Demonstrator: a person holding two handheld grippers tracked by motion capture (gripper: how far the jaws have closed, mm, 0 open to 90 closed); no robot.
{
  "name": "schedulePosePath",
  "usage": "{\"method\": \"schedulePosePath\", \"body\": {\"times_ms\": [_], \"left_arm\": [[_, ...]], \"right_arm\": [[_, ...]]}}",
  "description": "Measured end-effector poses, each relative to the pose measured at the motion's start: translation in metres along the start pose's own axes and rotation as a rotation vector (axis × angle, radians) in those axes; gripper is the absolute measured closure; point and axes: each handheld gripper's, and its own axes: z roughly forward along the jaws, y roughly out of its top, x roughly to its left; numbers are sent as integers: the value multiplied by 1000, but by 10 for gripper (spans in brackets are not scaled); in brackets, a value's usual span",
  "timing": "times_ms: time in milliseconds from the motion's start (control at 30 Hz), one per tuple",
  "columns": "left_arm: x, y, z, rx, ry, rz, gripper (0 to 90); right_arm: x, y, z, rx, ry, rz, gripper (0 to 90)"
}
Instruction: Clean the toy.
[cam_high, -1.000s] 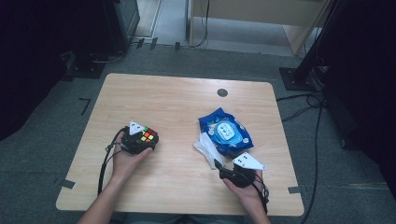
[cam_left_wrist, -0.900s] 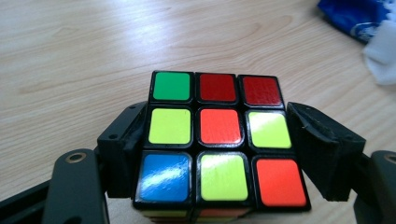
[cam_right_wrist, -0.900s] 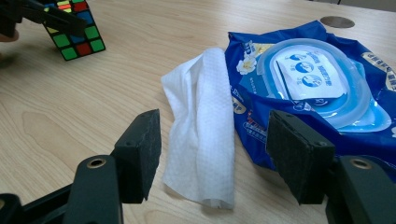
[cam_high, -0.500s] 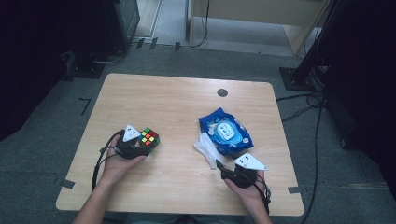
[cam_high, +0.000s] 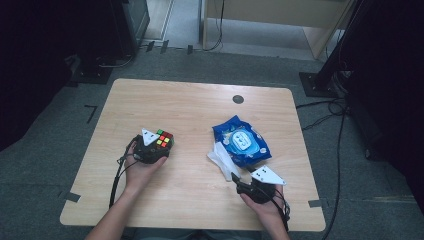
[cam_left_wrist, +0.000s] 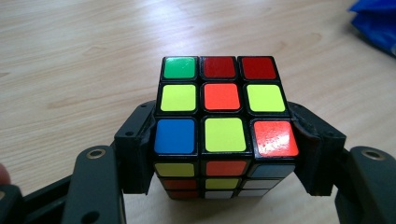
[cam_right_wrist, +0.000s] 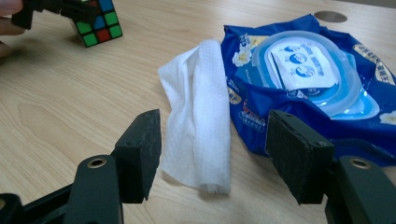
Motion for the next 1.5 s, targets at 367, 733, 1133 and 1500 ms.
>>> {"method": "schedulePosePath", "body": {"times_ms": [367, 733, 1133, 1500], "left_arm": [[2, 7, 11, -12, 50, -37, 341], [5, 13, -9, -61, -30, -61, 140], [26, 13, -83, -118, -85, -82, 115], [48, -14, -118, -107, -49, -69, 111]], "right_arm": [[2, -5, 2, 25, 16, 1, 363], [5, 0, 5, 27, 37, -5, 337], [-25, 21, -10, 41, 21, 36, 142], [-72, 5, -48, 55, -55, 105, 0]]}}
